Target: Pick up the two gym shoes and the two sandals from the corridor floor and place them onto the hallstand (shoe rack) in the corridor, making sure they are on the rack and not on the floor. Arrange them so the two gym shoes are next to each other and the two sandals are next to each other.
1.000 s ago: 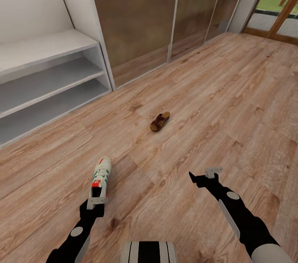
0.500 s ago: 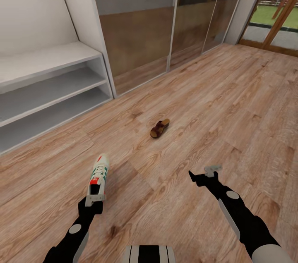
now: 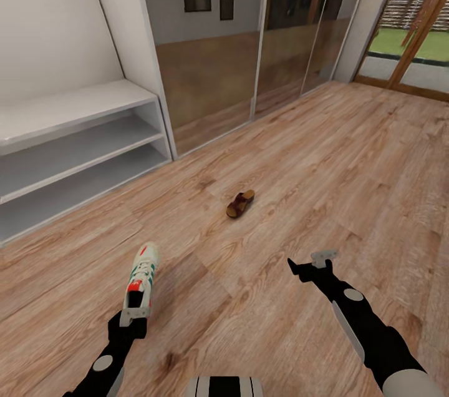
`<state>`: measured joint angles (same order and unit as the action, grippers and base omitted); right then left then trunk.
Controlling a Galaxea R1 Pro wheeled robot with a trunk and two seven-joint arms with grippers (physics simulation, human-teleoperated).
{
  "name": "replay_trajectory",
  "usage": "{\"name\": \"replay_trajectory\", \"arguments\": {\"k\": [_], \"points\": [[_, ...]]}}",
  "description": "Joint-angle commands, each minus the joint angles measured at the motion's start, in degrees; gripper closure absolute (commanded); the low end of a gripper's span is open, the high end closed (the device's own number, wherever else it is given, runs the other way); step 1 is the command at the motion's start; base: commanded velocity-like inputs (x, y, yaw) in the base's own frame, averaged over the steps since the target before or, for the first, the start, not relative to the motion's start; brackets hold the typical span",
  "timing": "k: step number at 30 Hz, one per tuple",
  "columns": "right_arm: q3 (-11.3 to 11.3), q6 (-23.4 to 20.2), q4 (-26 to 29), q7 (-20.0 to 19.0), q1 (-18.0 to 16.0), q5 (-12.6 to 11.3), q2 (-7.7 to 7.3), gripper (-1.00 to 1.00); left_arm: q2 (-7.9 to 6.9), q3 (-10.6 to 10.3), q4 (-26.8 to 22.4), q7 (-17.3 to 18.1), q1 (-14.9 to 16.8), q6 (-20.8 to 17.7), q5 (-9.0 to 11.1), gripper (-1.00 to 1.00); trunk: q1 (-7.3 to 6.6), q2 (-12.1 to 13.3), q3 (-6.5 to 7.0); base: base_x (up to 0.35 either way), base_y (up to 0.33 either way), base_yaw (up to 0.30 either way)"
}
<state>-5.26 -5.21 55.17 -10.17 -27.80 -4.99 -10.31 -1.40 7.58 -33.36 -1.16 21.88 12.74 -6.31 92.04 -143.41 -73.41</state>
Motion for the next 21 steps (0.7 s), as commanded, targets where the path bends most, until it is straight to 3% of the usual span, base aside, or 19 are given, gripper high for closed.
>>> {"name": "replay_trajectory", "arguments": {"k": [1, 4, 10, 12, 13, 21], "points": [[-0.1, -0.3, 0.0, 0.1, 0.0, -0.5, -0.05, -1.0, 0.04, 0.2, 0.0, -0.1, -0.4, 0.3, -0.6, 1.0, -0.03, 0.0, 0.19, 0.0, 0.0, -0.008], [-0.2, 0.2, 0.1, 4.8, 3.7, -0.7, 0.01, -1.0, 0.31, 0.3, 0.4, -0.2, -3.0, 0.8, -0.3, 1.0, -0.11, 0.0, 1.03, 0.0, 0.0, -0.151], [-0.2, 7.9, -3.9, 6.6, 10.3, -0.8, 0.25, -1.0, 0.27, 0.5, 0.7, -0.3, -6.8, 4.1, 0.2, 1.0, -0.27, 0.1, 2.8, 0.0, 0.0, -0.192], [-0.2, 11.9, -6.3, 6.7, 11.9, -0.8, 0.35, -1.0, 0.26, 0.5, 0.8, -0.3, -7.8, 5.0, 1.0, 1.0, -0.32, 0.1, 3.39, 0.0, 0.0, -0.196], [-0.3, 16.3, -9.3, 6.7, 13.2, -0.9, 0.45, -1.0, 0.21, 0.5, 0.8, -0.3, -8.6, 5.9, 1.9, 1.0, -0.34, 0.2, 3.69, 0.0, 0.0, -0.196], [-0.3, 31.8, -22.5, 6.7, 14.7, -1.1, 0.61, -1.0, 0.02, 1.0, 0.8, -0.3, -11.3, 7.5, 3.9, 1.0, -1.9, 3.0, 5.77, 0.0, 0.0, -0.196]]}}
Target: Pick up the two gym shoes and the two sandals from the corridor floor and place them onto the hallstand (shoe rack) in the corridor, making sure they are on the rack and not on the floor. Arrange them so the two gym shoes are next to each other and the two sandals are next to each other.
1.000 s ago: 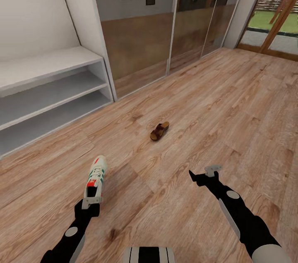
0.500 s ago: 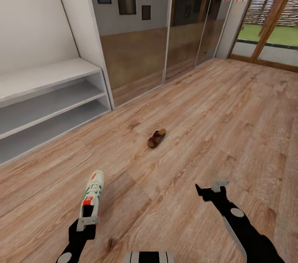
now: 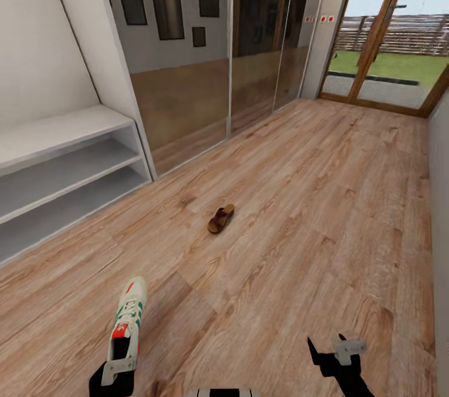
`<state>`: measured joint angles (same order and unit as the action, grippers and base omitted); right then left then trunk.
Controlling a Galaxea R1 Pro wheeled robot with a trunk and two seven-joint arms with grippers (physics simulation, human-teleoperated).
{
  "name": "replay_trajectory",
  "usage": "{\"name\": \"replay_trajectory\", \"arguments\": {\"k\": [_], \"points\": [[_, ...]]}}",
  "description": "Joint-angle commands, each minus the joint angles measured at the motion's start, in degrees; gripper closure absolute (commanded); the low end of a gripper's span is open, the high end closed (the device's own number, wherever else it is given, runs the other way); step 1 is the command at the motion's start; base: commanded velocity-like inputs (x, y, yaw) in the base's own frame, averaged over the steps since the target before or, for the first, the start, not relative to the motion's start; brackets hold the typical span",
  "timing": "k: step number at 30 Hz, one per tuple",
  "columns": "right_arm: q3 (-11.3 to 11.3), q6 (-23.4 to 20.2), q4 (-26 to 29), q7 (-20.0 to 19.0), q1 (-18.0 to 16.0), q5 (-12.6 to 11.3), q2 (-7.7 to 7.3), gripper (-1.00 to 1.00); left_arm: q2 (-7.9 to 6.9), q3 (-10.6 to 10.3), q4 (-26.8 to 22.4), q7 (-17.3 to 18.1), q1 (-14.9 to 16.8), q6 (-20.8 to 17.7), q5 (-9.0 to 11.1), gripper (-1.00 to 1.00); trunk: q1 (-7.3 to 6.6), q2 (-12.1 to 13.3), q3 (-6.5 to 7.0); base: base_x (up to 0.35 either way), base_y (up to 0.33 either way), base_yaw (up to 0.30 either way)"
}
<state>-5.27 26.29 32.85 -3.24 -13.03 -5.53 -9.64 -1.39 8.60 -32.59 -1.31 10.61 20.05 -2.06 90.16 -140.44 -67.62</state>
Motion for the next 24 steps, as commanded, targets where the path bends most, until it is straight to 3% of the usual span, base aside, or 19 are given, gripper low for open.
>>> {"name": "replay_trajectory", "arguments": {"k": [1, 4, 11, 24], "points": [[-0.2, 3.6, -3.8, -0.2, 0.0, -0.6, 0.02, -1.0, 0.0, 0.6, 0.0, -0.1, -0.9, 0.9, -0.2, 1.0, -0.24, 0.4, 0.23, 0.0, 0.0, -0.196], [-0.3, 8.8, -9.9, -0.2, 0.1, -0.8, 0.19, -1.0, 0.02, 1.5, 0.1, 0.0, -2.5, 3.4, -0.2, 1.0, -0.9, 1.6, 0.99, 0.0, 0.0, -0.195], [-0.3, 9.2, -11.0, -0.2, 0.1, -0.8, 0.43, -1.0, 0.03, 1.6, 1.0, 0.0, -2.8, 3.7, -0.2, 1.0, -2.43, 4.4, 2.78, 0.0, 0.0, -0.19], [-0.2, 9.2, -11.2, -0.2, 0.1, -0.7, 2.05, -1.0, 0.07, 1.5, 1.2, 0.0, -2.9, 4.2, -0.1, 1.0, -2.43, 4.4, 3.77, 0.0, 0.0, -0.187]]}}
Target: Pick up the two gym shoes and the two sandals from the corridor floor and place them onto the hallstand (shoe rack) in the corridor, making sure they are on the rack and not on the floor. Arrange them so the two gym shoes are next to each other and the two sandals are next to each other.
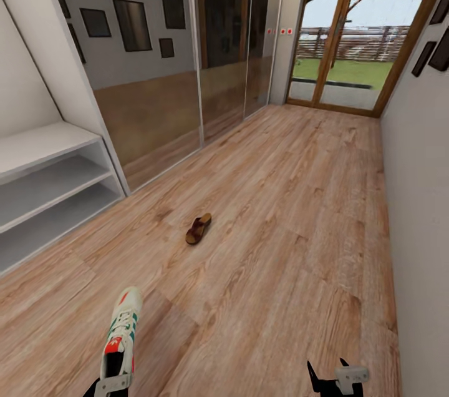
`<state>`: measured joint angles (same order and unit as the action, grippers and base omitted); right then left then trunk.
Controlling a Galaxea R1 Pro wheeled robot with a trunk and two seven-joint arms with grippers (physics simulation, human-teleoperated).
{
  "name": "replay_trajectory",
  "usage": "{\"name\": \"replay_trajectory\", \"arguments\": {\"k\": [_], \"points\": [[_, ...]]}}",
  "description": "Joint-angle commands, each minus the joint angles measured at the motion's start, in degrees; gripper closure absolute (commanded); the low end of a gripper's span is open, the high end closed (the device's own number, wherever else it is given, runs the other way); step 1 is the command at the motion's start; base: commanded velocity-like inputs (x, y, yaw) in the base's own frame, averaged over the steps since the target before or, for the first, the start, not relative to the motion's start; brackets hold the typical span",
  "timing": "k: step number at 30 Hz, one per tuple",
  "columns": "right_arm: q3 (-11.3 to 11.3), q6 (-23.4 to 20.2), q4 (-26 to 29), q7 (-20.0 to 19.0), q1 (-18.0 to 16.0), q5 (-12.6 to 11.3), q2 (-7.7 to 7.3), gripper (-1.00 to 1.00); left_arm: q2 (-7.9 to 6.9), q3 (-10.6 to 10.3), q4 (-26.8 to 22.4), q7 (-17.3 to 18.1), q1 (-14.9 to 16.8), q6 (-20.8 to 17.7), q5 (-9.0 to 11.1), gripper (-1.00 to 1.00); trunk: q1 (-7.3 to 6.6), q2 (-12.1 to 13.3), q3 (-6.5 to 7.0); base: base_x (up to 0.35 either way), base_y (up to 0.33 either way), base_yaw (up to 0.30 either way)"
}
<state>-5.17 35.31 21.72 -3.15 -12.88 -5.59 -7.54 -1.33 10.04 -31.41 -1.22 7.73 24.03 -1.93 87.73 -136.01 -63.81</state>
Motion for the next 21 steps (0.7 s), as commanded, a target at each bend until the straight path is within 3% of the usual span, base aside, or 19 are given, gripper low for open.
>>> {"name": "replay_trajectory", "arguments": {"k": [1, 7, 21], "points": [[-0.3, 0.2, -0.1, -0.3, 0.0, -0.6, -0.04, -1.0, 0.01, 0.1, 0.0, -0.1, 0.0, 0.3, -0.2, 1.0, -0.01, 0.0, 0.04, 0.016, 0.0, -0.183], [-0.3, 0.2, -0.1, -0.3, 0.0, -0.6, -0.02, -1.0, 0.01, 0.1, 0.2, -0.1, 0.0, 1.0, -0.2, 1.0, -0.01, 0.0, 0.5, 0.176, 0.0, -0.181], [-0.3, 0.2, 0.0, -0.3, 0.0, -0.6, -0.01, -1.0, 0.03, 0.1, 0.3, -0.1, 0.0, 1.2, -0.1, 1.0, -0.01, 0.0, 1.56, 0.329, 0.0, -0.167]]}}
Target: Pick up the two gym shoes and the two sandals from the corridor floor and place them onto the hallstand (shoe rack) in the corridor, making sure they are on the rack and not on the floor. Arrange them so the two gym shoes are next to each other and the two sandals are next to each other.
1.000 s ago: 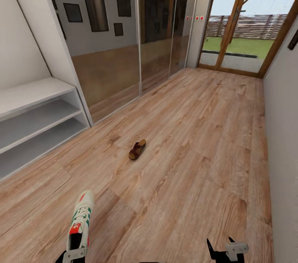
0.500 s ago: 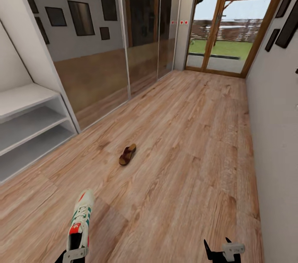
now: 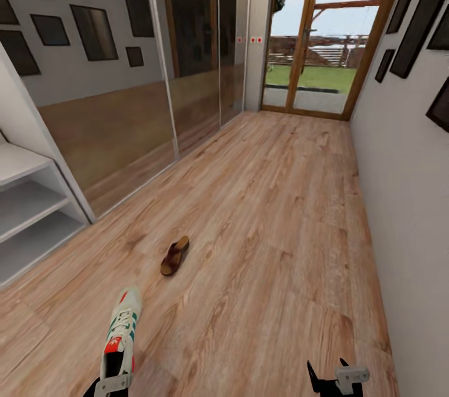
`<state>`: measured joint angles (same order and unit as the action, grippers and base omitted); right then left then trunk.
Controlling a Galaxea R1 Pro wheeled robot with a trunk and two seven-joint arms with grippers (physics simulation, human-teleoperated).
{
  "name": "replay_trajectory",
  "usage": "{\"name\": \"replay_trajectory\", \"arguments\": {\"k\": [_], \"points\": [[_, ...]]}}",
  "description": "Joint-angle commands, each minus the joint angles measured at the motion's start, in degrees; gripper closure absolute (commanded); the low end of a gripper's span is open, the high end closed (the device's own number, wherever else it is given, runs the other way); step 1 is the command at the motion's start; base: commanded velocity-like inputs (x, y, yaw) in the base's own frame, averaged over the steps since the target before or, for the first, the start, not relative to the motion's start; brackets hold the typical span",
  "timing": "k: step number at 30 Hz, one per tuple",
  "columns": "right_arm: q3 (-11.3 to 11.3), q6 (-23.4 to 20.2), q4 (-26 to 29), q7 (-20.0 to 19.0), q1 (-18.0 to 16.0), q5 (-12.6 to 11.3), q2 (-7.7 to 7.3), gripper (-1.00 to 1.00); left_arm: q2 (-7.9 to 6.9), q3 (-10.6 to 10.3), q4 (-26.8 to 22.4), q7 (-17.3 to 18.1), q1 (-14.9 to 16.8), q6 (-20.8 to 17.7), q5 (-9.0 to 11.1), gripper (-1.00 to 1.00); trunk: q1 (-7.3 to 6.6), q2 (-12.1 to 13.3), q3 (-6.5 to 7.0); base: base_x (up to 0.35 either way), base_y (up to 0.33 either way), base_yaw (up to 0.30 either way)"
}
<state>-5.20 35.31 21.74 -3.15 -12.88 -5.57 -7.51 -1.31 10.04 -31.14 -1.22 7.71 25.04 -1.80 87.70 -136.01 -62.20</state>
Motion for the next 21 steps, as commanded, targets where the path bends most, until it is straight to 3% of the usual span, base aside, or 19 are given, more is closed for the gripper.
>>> {"name": "replay_trajectory", "arguments": {"k": [1, 21], "points": [[-0.3, 0.2, -0.1, -0.3, 0.0, -0.6, -0.05, -1.0, 0.0, 0.1, 0.0, -0.1, 0.0, 0.2, -0.2, 1.0, 0.03, 0.0, 0.01, 0.34, 0.0, -0.084], [-0.3, 0.2, 0.0, -0.3, 0.0, -0.6, 0.04, -1.0, 0.02, 0.1, 0.0, -0.1, 0.0, 0.3, -0.2, 1.0, 0.03, 0.0, 0.12, 0.339, -0.008, -0.009]]}}
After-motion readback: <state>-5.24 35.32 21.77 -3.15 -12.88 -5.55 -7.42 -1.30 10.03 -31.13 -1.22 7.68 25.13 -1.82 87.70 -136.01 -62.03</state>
